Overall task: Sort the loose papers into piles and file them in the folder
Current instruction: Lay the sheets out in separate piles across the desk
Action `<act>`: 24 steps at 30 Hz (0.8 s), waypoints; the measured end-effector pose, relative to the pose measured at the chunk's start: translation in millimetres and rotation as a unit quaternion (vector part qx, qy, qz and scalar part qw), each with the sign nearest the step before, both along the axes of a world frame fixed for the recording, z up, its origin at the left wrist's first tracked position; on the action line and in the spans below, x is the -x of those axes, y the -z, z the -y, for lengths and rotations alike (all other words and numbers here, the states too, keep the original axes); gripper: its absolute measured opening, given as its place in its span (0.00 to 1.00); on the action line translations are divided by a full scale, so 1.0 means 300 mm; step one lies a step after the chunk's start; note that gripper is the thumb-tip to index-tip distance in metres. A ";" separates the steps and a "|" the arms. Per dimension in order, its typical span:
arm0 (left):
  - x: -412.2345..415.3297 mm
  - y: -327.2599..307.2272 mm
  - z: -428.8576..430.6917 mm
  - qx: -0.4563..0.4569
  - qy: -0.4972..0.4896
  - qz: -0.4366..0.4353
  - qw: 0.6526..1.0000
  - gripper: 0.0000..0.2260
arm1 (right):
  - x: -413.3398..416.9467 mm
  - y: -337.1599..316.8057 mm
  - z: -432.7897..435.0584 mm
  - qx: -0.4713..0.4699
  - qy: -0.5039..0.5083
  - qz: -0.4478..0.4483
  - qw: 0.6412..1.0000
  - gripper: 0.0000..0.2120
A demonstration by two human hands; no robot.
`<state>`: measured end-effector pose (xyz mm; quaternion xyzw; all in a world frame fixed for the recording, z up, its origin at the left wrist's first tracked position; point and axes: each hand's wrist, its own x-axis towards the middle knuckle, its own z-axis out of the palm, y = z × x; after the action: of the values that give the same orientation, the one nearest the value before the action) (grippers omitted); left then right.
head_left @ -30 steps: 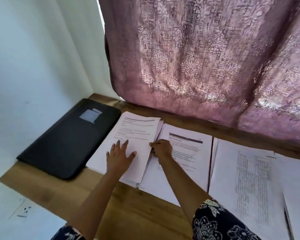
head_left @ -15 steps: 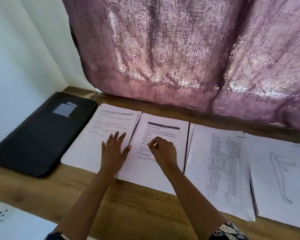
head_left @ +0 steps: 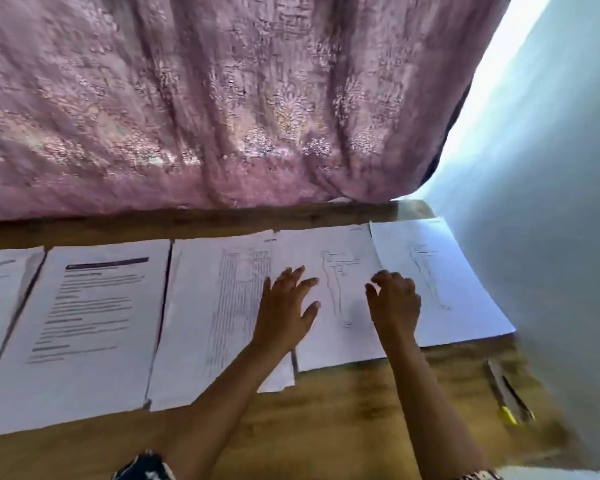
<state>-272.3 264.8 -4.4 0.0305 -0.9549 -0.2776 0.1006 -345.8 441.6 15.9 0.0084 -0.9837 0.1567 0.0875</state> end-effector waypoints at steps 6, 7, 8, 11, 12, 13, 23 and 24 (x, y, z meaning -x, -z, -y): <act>0.186 0.068 -0.226 0.075 0.021 0.054 0.996 0.24 | 0.093 0.063 -0.186 -0.103 -0.025 0.047 0.993 0.13; 0.201 0.081 -0.250 0.090 0.018 0.068 0.993 0.24 | 0.094 0.071 -0.200 -0.110 -0.033 0.053 0.992 0.10; 0.207 0.096 -0.264 0.103 0.013 0.086 0.991 0.25 | 0.091 0.073 -0.207 -0.112 -0.040 0.054 0.991 0.07; 0.192 0.135 -0.283 0.114 -0.012 0.101 0.988 0.28 | 0.087 0.062 -0.220 -0.085 -0.050 0.043 0.994 0.03; 0.182 0.142 -0.288 0.117 -0.019 0.093 0.988 0.30 | 0.090 0.054 -0.227 -0.063 -0.053 0.042 0.996 0.05; 0.174 0.147 -0.290 0.122 -0.023 0.088 0.988 0.32 | 0.095 0.048 -0.233 -0.051 -0.055 0.037 0.996 0.08; 0.173 0.157 -0.291 0.113 -0.033 0.090 0.989 0.34 | 0.182 0.004 -0.359 0.144 0.001 0.106 0.984 0.16; 0.173 0.155 -0.291 0.104 -0.033 0.090 0.990 0.34 | 0.186 -0.003 -0.374 0.161 0.005 0.113 0.980 0.17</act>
<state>-324.3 352.0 -50.8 0.0757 -0.9823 -0.1692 0.0260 -401.5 553.7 16.9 -0.0289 -0.9492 0.3126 -0.0235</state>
